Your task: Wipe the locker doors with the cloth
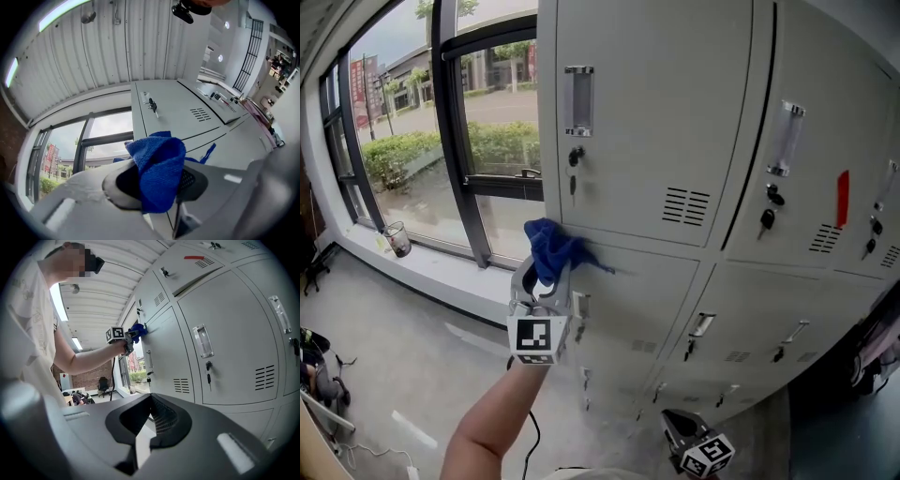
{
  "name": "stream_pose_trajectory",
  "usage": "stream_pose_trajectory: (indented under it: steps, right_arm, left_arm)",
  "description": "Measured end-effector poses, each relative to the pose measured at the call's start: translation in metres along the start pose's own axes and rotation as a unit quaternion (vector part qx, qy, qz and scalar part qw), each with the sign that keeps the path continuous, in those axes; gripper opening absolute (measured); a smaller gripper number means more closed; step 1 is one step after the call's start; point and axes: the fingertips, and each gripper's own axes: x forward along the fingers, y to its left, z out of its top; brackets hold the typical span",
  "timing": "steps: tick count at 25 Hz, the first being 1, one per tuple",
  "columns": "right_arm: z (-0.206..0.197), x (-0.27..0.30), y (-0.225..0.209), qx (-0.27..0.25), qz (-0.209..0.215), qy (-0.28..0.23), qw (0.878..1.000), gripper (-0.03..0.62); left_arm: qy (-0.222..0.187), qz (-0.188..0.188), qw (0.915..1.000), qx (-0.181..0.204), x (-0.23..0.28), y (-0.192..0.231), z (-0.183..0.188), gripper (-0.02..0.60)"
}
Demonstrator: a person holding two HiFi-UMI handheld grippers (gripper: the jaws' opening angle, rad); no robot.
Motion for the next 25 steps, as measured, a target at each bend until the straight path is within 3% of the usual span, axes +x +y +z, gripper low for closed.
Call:
stream_pose_trajectory:
  steps: [6,13,19,25]
  right_arm:
    - [0.009,-0.005,0.007,0.014,0.003,-0.009,1.0,0.003]
    - [-0.001,-0.007,0.011,0.022,0.011,-0.011,1.0,0.003]
    - [-0.001,-0.003,0.022,0.003,0.032,-0.015,0.999,0.003]
    - [-0.001,-0.009,0.02,0.008,0.022,-0.016,1.0,0.003]
  left_arm:
    - [0.014,-0.017,0.9993,0.032,0.017,-0.021,-0.013,0.151]
    - [0.004,-0.029,0.9991,0.03,0.021,-0.039,-0.004,0.151]
    - [0.009,-0.066,0.9934,0.093,0.025,-0.086,0.003,0.155]
    - [0.003,-0.095,0.9894,0.11,0.032,-0.131,0.015,0.155]
